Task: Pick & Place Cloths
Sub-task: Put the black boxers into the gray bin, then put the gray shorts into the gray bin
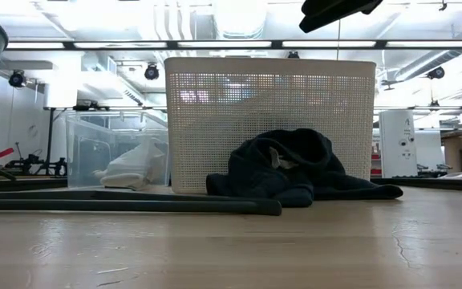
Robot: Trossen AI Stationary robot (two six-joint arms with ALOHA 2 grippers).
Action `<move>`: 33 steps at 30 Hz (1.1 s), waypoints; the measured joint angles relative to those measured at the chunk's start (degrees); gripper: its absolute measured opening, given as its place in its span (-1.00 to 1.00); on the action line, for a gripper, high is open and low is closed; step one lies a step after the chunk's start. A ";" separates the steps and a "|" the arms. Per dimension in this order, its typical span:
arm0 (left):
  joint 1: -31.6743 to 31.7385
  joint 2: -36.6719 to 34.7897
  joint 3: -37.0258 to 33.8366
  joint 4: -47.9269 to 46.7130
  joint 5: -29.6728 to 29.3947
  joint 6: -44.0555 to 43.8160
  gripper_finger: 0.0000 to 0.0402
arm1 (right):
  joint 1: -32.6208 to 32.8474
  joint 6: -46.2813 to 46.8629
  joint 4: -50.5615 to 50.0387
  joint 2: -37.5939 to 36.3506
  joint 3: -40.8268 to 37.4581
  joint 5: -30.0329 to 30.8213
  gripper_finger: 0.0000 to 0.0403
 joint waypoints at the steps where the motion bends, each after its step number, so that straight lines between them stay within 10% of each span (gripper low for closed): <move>1: -0.21 0.43 -0.23 0.07 2.00 -2.58 -0.20 | 0.00 0.00 0.00 0.02 0.00 -0.02 0.02; 8: -0.33 1.53 -0.75 -1.33 20.19 -17.48 -0.02 | -0.11 -0.19 0.01 0.02 -0.02 0.00 -0.04; 16: -0.11 -2.03 -0.15 -1.26 24.22 -25.46 -0.02 | -0.12 0.00 0.37 0.02 -1.64 -0.02 -0.11; 33: 1.03 -3.40 -0.81 -0.64 -34.19 19.43 -0.02 | -3.57 18.72 4.84 0.04 -15.63 9.41 -0.03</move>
